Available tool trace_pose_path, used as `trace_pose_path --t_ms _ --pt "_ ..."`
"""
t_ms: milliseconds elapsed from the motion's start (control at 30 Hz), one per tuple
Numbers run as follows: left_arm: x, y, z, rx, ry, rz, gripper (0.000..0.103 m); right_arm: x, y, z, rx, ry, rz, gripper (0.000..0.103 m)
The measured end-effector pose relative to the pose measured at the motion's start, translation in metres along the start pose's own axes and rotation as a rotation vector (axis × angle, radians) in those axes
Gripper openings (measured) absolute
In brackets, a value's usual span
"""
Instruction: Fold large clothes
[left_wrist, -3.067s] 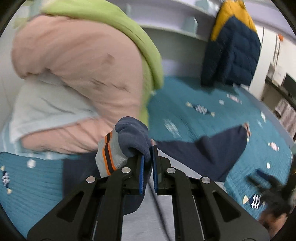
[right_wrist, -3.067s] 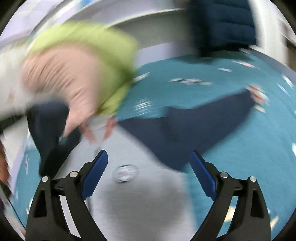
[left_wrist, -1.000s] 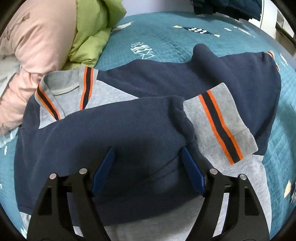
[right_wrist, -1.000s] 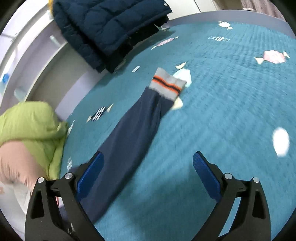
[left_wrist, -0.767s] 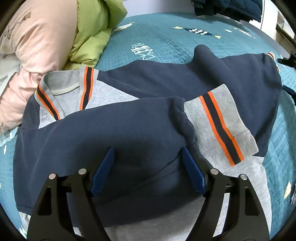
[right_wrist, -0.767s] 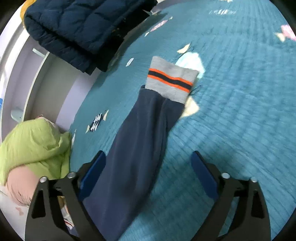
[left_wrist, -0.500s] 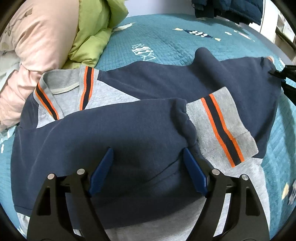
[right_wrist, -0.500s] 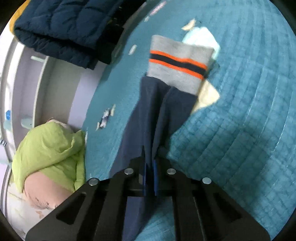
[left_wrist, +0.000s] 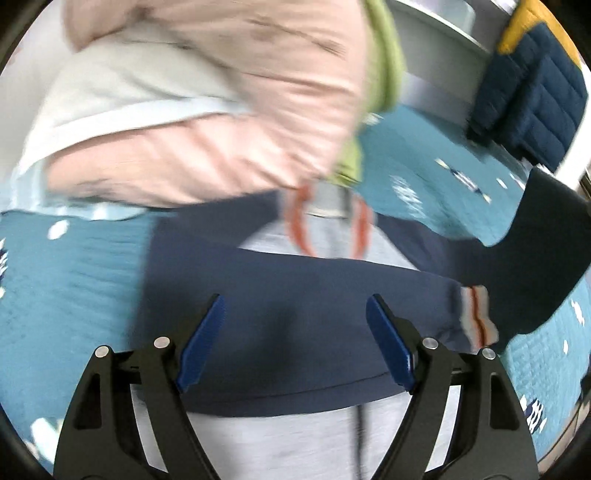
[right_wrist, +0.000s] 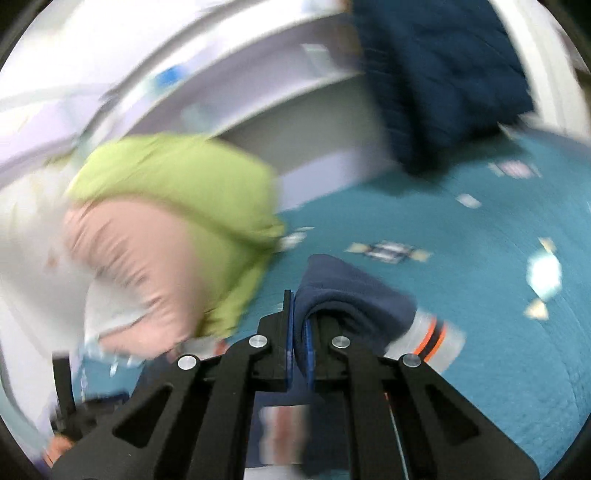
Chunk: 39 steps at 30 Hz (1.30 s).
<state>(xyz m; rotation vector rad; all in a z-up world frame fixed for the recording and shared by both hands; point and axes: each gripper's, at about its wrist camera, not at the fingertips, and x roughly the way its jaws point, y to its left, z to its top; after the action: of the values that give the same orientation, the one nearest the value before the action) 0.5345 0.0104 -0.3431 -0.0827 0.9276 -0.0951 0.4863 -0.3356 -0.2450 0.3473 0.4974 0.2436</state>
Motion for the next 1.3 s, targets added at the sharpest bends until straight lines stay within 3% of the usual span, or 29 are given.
trace_pose_path --t_ms 133,233,300,367,433,500,533,567,733,800,867,933,1000,1100,1200,1300 --pt "-0.022 0.058 0.001 -0.073 -0.008 0.052 0.079 0.048 0.096 -0.032 -0.09 0.098 0.093 0.006" --pt "-0.029 0.09 -0.005 -0.105 0.009 0.076 0.079 0.101 0.154 -0.084 -0.168 0.238 0.101 0.008" --pt "-0.032 0.11 -0.011 -0.123 0.021 0.095 0.079 0.14 0.189 -0.123 -0.237 0.376 0.085 0.011" --pt "-0.034 0.126 -0.018 -0.133 0.034 0.109 0.079 0.174 0.204 -0.17 -0.292 0.544 0.055 0.026" --pt "-0.033 0.136 -0.025 -0.134 0.051 0.116 0.079 0.185 0.204 -0.195 -0.292 0.624 0.028 0.039" --pt "-0.034 0.143 -0.029 -0.132 0.063 0.109 0.079 0.176 0.202 -0.196 -0.263 0.604 0.053 0.047" --pt "-0.034 0.144 -0.029 -0.131 0.062 0.102 0.079 0.169 0.199 -0.19 -0.23 0.606 0.073 0.058" --pt "-0.034 0.144 -0.029 -0.13 0.061 0.093 0.079 0.159 0.193 -0.184 -0.197 0.6 0.092 0.061" --pt "-0.035 0.113 -0.023 -0.08 0.051 0.04 0.079 0.095 0.154 -0.148 -0.135 0.491 0.137 0.063" --pt "-0.035 0.091 -0.021 -0.034 0.054 0.0 0.079 0.074 0.121 -0.133 -0.064 0.421 0.068 0.063" --pt "-0.033 0.061 -0.019 0.038 0.052 -0.024 0.079 0.065 0.08 -0.126 0.036 0.383 0.018 0.059" --pt "-0.028 0.031 -0.018 0.092 0.062 -0.052 0.079 0.065 0.028 -0.129 0.214 0.4 0.027 0.02" --pt "-0.018 -0.004 -0.019 0.146 0.088 -0.088 0.079 0.066 -0.005 -0.139 0.293 0.405 -0.027 0.017" --pt "0.0 -0.052 -0.02 0.243 0.12 -0.086 0.079 0.068 -0.043 -0.164 0.402 0.448 -0.047 0.0" --pt "0.018 -0.087 -0.023 0.298 0.148 -0.096 0.079 0.067 -0.056 -0.165 0.477 0.441 -0.012 0.0" --pt "0.036 -0.111 -0.026 0.316 0.18 -0.09 0.079 0.067 -0.051 -0.16 0.433 0.453 -0.032 0.0"
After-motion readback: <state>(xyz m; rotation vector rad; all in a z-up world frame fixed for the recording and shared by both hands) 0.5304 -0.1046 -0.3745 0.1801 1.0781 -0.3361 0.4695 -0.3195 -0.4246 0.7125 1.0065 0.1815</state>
